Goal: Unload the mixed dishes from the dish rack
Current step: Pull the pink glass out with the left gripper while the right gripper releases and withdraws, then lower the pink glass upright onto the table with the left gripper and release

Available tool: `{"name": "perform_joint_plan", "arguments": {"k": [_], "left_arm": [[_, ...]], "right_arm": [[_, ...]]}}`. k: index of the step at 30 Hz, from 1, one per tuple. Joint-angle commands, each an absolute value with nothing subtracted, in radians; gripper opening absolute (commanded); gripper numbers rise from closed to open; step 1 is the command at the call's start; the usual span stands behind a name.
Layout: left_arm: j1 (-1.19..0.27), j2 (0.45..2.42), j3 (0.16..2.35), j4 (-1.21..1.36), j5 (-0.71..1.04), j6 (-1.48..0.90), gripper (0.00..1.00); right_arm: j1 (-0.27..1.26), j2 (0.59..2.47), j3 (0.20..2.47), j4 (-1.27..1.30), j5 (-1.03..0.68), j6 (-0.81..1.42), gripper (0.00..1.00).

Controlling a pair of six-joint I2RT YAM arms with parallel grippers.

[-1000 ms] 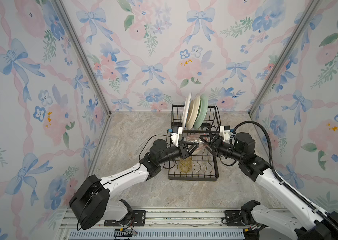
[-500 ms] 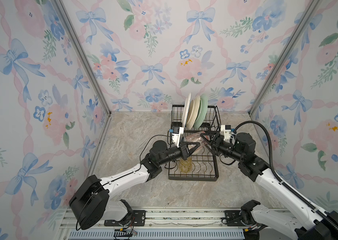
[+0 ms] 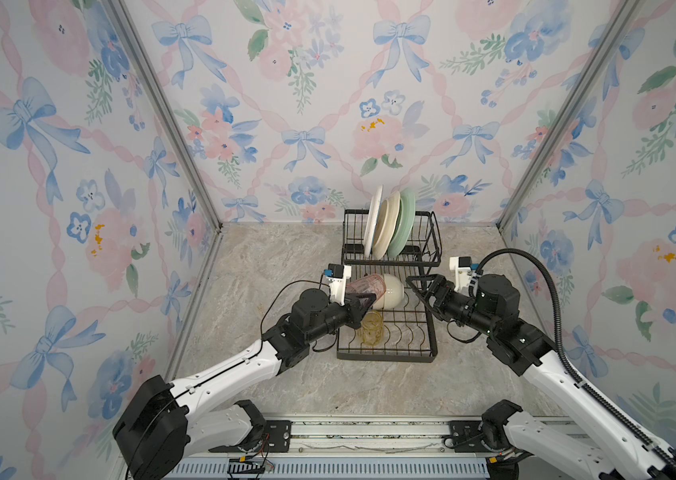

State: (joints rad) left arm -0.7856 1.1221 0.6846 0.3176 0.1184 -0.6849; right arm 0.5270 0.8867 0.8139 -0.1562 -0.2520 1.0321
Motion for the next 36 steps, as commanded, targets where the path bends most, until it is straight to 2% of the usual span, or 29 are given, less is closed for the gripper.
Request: {"name": "perform_joint_plan", "arguments": {"k": [1,5,8,17,22,27,30,32,36], "left_arm": [[-0.787,1.040,0.711,0.078,-0.059,-0.580,0.00],[-0.781,0.991,0.729,-0.109,-0.235,-0.529,0.00],[-0.743,0.992,0.783,-0.223,-0.300,-0.519,0.00],[-0.539,1.069,0.839,-0.320,-0.232,-0.511,0.00],[-0.438,1.186,0.920,-0.388,-0.234,-0.459,0.00],[-0.284,1.299,0.997,-0.445,-0.129,-0.452,0.00],[-0.225,1.350,1.032,-0.453,-0.154,-0.449,0.00],[-0.185,1.395,1.077,-0.460,-0.075,-0.433,0.00],[-0.166,1.465,1.151,-0.473,-0.140,-0.437,0.00]], "right_arm": [[0.569,0.854,0.852,-0.299,-0.108,0.895,0.86],[0.590,0.827,0.858,-0.371,-0.040,0.820,0.88],[0.599,0.807,0.877,-0.452,0.029,0.763,0.90],[0.617,0.721,0.863,-0.578,0.138,0.646,1.00],[0.618,0.690,0.848,-0.618,0.144,0.590,0.99],[0.618,0.667,0.802,-0.602,0.147,0.578,0.98],[0.618,0.664,0.787,-0.586,0.138,0.570,0.97],[0.619,0.668,0.787,-0.596,0.140,0.568,0.97],[0.619,0.673,0.768,-0.587,0.140,0.553,0.97]]}}
